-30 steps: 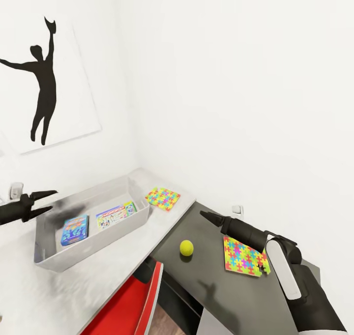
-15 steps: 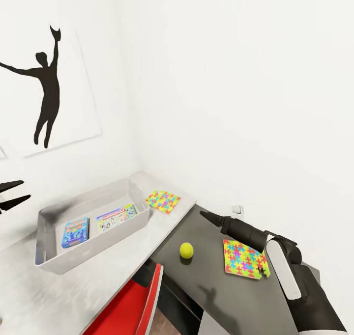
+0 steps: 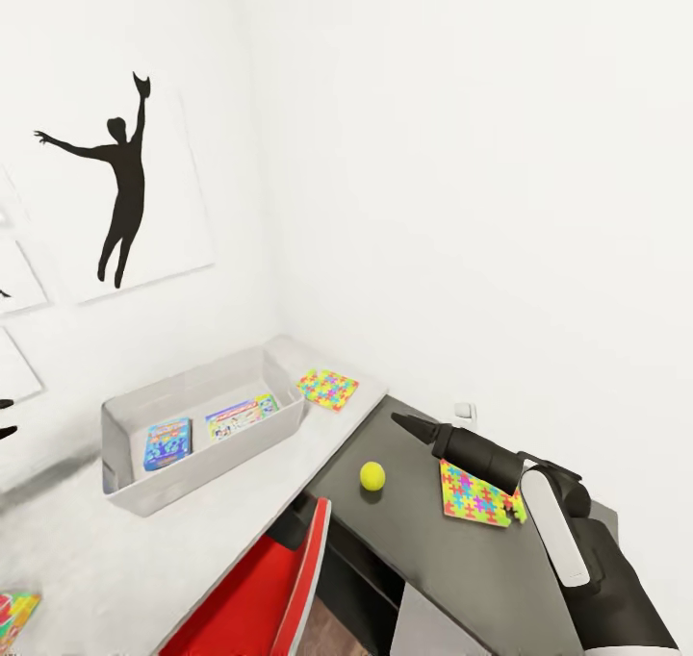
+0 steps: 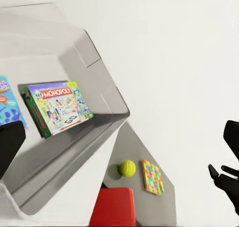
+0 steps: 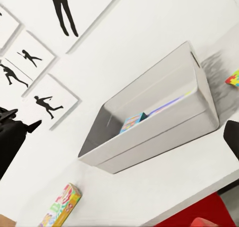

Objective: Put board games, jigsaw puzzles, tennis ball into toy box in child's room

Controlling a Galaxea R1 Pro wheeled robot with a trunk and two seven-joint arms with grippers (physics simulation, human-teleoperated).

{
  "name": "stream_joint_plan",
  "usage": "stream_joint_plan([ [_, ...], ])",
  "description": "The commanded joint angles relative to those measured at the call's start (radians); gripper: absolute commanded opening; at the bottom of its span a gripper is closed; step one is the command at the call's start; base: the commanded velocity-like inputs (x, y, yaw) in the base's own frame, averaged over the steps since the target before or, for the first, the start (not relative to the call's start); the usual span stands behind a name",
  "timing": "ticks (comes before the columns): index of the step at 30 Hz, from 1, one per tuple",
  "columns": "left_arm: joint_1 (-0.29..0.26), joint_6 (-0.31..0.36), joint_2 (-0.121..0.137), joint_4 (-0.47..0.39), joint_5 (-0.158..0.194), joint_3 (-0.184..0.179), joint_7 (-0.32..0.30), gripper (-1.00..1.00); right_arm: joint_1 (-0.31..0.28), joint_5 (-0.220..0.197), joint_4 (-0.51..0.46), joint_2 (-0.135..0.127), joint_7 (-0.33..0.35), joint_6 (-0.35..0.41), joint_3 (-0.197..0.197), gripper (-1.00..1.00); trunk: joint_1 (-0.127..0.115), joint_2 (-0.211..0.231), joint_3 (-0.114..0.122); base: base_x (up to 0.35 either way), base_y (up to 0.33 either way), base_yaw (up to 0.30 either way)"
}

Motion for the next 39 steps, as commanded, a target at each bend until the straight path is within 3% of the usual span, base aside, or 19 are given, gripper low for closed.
stream_joint_plan([
  [1, 0.008, -0.006, 0.002, 0.014, -0.001, 0.0, -0.005, 1.0, -0.001, -0.003, 0.0, 0.0, 0.001, 0.006, -0.001, 1.0, 0.0, -0.001, 0.0, -0.095, -0.017, 0.023],
  [10, 0.058, -0.169, 0.012, 0.172, -0.001, 0.002, -0.005, 1.0, -0.001, -0.002, 0.0, 0.0, 0.001, -0.013, -0.001, 1.0, 0.0, -0.001, 0.015, -0.036, -0.009, 0.054],
  [22, 0.066, -0.327, 0.018, 0.327, -0.003, 0.001, -0.005, 1.0, -0.001, -0.002, 0.015, 0.0, 0.0, -0.041, -0.001, 1.0, 0.0, -0.001, 0.026, -0.003, -0.001, 0.048],
  [39, 0.066, -0.353, 0.011, 0.347, -0.003, 0.001, -0.005, 1.0, -0.001, 0.001, 0.033, 0.001, 0.0, -0.044, 0.006, 1.0, 0.0, -0.001, 0.028, -0.006, 0.003, 0.01],
])
